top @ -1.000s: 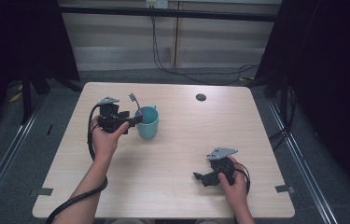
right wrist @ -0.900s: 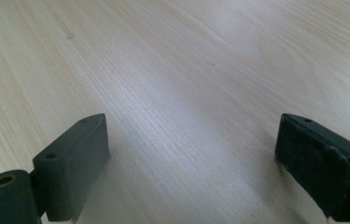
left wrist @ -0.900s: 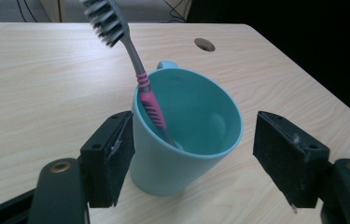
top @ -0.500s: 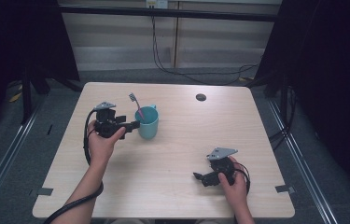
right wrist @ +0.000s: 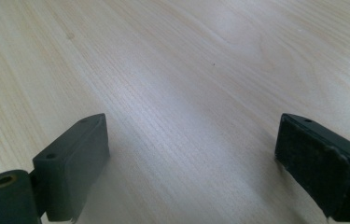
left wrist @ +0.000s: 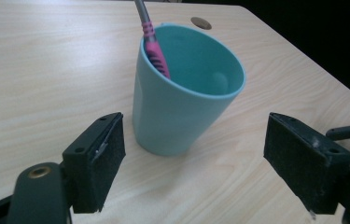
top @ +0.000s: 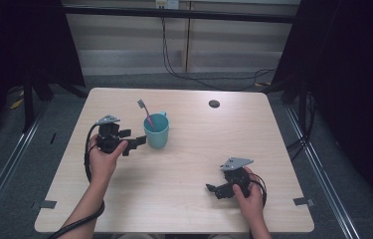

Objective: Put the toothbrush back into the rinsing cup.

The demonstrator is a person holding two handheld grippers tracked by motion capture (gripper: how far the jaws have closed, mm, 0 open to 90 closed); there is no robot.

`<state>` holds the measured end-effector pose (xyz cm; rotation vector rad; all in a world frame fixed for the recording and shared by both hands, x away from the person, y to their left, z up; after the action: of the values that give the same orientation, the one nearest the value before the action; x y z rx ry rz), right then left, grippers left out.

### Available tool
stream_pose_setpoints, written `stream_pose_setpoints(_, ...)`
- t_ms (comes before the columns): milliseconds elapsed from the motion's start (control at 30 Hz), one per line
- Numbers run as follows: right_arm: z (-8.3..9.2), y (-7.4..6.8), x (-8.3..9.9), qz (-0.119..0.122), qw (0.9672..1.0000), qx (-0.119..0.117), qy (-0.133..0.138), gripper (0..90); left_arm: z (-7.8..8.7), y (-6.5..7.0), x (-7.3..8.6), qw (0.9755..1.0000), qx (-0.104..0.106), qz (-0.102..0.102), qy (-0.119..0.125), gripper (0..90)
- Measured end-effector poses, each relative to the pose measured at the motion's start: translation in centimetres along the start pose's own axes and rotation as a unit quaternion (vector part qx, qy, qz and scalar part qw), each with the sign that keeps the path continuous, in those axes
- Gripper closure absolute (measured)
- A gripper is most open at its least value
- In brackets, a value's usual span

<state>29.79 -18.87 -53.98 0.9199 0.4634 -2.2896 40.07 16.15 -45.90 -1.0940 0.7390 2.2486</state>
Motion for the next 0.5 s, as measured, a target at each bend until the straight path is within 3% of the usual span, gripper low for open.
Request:
stream_pose_setpoints(300, 0.0, 0.0, 0.0, 0.0, 1.0, 0.0, 0.001, 9.2, 0.0, -0.2, 1.7, 0.9999, -0.002, 0.008, -0.013, 20.1)
stream_pose_setpoints(500, 0.0, 0.0, 0.0, 0.0, 1.0, 0.0, 0.0, 9.2, 0.0, -0.2, 2.5, 0.9998, -0.003, -0.001, -0.019, 19.0)
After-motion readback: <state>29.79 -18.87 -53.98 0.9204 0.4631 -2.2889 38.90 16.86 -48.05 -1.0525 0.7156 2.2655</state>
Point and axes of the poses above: each handheld gripper's, and its own axes: z roughly backward along the jaws, x roughly out of its underside, y roughly to its right, the point moved 4 cm from there along -z, roughly forward along the jaws, and after that the axes turned 5 degrees about -z, right-handed, at the moved point
